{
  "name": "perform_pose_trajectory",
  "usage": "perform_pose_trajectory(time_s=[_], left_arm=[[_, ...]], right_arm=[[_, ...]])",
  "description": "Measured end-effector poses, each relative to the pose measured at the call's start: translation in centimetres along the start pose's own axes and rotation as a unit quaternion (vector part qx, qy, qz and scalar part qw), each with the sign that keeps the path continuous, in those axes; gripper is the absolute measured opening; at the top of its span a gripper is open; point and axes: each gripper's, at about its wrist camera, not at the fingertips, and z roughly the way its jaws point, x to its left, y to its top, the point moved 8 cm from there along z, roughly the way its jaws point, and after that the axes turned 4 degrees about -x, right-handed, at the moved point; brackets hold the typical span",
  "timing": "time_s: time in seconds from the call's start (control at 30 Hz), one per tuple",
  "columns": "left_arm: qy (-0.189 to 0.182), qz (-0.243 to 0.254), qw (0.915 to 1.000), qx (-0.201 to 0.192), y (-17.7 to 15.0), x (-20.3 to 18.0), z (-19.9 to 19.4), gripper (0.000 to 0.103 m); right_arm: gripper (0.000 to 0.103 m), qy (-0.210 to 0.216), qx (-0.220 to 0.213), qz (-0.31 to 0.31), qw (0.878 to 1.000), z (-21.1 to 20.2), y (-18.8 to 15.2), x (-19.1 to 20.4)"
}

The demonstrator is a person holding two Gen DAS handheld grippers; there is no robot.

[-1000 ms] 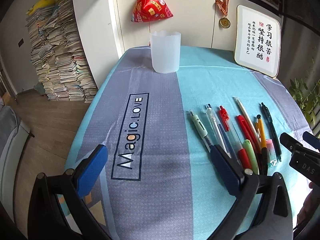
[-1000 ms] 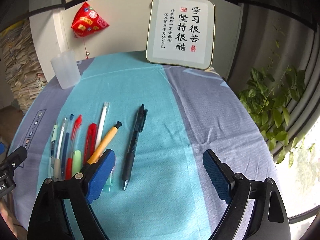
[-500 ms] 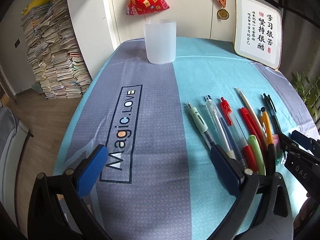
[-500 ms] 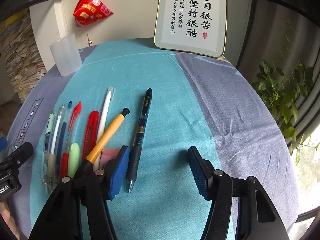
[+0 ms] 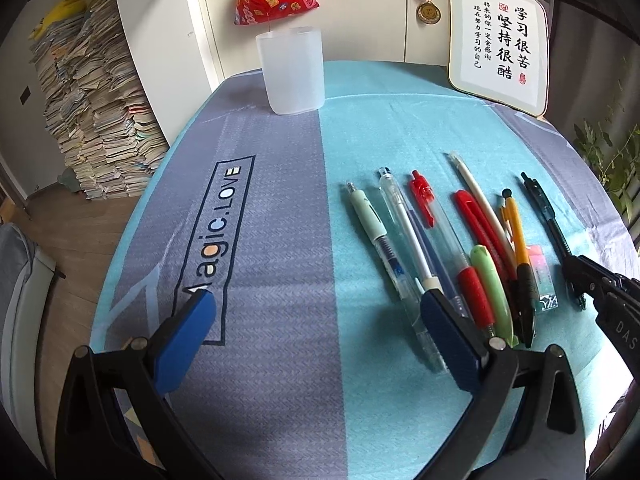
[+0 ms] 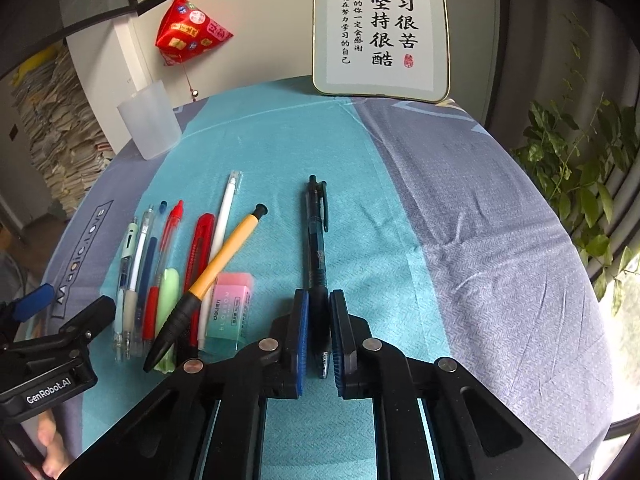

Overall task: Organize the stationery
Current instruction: 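Close the right tool on the black pen, then lower the left tool onto the mint-green pen while the right tool holds the black pen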

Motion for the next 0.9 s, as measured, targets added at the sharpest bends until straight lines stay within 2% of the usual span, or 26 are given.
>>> perform_pose_trajectory(time_s=[0.17, 0.27, 0.33, 0.5, 0.6, 0.7, 0.9], left_arm=[[-0.001, -0.014, 0.9999, 0.009, -0.3, 0.2, 0.1, 0.101], [-0.025, -0.05, 0.9984, 0.012, -0.8, 0.4, 0.4, 0.101], [-0.054, -0.093, 0.9937, 0.032, -1.2, 0.1, 0.6, 0.102], [-0.047, -0.072, 0.9958, 0.029, -0.7, -1.6, -0.1, 0.101], [-0.038, -0.053, 0.9978, 0.014, -0.4, -2.2, -0.8, 0.102], [-0.028, -0.022, 0.9986, 0.039, -1.2, -3.1, 0.4, 0.102], [-0.026, -0.035, 0.9981, 0.044, -2.3, -1.8, -0.1, 0.1]], right_arm=[[0.011, 0.009, 0.002, 0.017, 1.0, -0.3, -0.1, -1.1], [0.011, 0.009, 0.0, 0.024, 1.0, -0.4, -0.2, -1.7], [0.011, 0.012, -0.002, 0.03, 0.999, -0.5, -0.2, -1.9], [0.011, 0.018, -0.003, 0.034, 0.999, -0.6, -0.3, -2.0], [0.011, 0.018, -0.004, 0.04, 0.999, -0.8, -0.4, -2.4], [0.011, 0.019, -0.003, 0.048, 0.999, -0.8, -0.5, -2.9], [0.011, 0.018, -0.003, 0.052, 0.998, -1.2, -0.6, -3.5]])
